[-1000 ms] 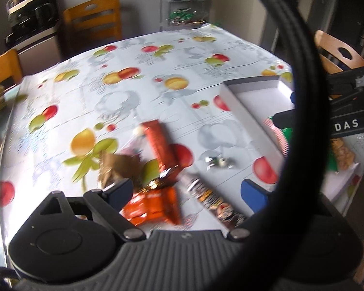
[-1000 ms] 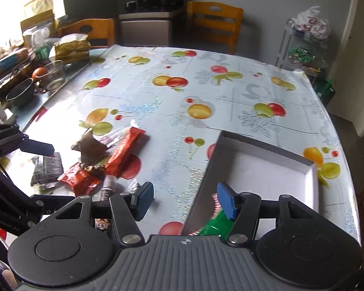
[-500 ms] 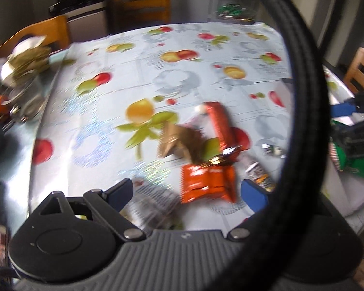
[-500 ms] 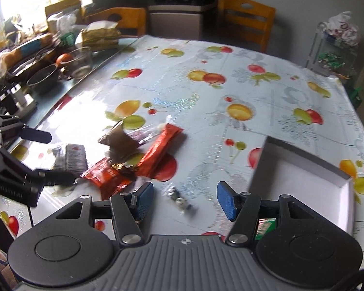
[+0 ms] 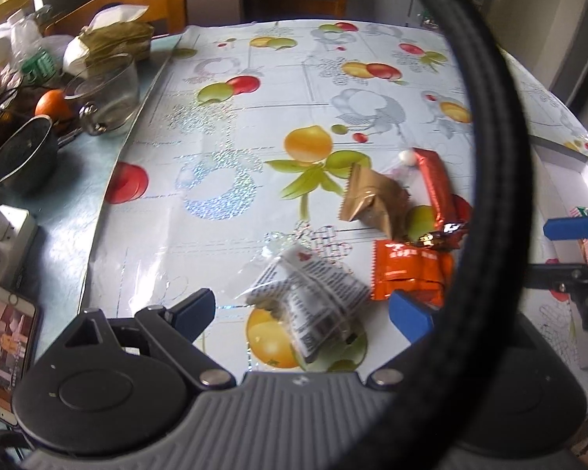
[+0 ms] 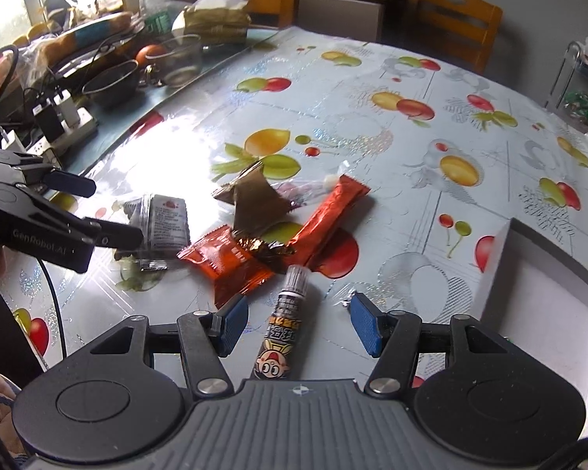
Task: Organize snacks
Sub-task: 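Move the left tool back to the clear wrapped snack packet, then close the left tool on the clear wrapped snack packet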
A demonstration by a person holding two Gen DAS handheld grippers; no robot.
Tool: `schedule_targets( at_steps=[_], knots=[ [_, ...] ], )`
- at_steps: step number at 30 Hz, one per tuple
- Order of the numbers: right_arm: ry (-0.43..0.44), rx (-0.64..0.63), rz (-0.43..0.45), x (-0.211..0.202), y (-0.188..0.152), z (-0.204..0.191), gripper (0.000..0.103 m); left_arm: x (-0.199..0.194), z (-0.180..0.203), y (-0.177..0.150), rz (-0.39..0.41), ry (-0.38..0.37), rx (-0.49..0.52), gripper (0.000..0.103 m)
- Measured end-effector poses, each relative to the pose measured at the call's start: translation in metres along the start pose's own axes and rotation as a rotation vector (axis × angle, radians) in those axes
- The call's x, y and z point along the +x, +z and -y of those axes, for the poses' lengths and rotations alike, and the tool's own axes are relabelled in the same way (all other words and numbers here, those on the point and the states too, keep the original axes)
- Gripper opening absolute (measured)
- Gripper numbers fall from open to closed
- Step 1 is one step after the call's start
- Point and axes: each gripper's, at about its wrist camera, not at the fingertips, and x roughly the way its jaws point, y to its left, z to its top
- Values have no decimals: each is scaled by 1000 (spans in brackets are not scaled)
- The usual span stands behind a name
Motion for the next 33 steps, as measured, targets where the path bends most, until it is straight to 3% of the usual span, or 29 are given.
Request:
schedule_targets(
  at_steps=[13, 23, 26, 33],
  knots=[
    [0, -6, -46, 14, -1, -7, 59, 30, -35, 0, -17, -59, -179, 96],
    [-8, -5, -77, 23, -2, -11, 59, 49, -34, -4, -25, -92, -155, 96],
    [-6, -5, -85, 25, -2, -14, 59, 53, -37, -5, 2, -119, -157, 87],
    [-12, 0, -85, 26, -1, -15, 59, 57, -32, -2, 42, -118, -117, 79]
  ],
)
